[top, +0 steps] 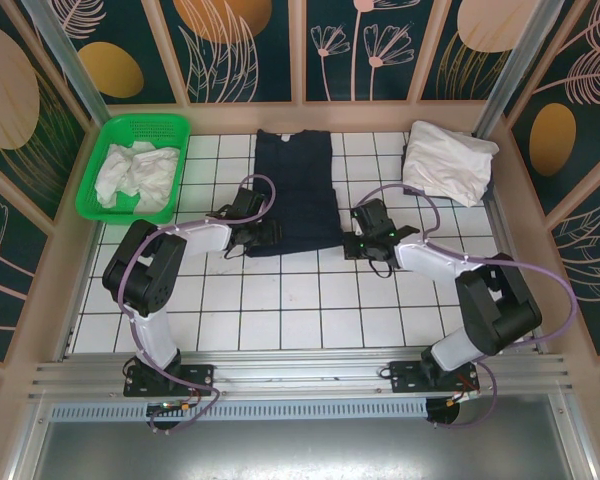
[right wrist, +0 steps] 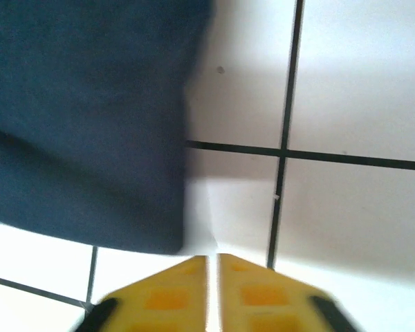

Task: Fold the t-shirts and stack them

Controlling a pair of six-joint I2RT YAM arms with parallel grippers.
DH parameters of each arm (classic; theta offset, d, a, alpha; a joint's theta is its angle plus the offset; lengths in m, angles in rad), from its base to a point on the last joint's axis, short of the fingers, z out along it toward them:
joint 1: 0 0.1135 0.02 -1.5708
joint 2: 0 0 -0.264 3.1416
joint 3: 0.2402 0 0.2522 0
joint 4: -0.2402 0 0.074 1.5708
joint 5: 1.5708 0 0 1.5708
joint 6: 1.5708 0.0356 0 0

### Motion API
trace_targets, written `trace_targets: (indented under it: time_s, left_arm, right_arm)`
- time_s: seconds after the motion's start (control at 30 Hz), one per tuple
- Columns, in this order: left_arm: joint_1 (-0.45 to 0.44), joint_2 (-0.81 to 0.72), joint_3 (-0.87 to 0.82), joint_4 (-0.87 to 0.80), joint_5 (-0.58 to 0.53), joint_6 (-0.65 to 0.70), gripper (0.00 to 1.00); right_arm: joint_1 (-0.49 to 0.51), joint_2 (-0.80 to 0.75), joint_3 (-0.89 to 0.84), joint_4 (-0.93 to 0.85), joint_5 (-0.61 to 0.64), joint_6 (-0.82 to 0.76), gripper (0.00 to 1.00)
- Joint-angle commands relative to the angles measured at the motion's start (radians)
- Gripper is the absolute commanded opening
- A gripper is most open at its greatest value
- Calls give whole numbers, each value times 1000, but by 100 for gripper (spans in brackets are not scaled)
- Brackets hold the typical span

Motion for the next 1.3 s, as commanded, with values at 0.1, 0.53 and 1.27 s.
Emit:
trace_targets:
  time_s: [0.1,0.53,1.27]
  left_arm:
    - [11,39,-52,-102,8,18,50]
    - [4,-6,-166,-73,31,4,50]
    - [-1,-607,-412,-188,-57,-261,84]
  right_arm:
    - [-14,-81,23,-30,-25,-55,40]
    - [74,298,199,216,-51,-8,34]
    - [245,-309,-258,70,19,232,64]
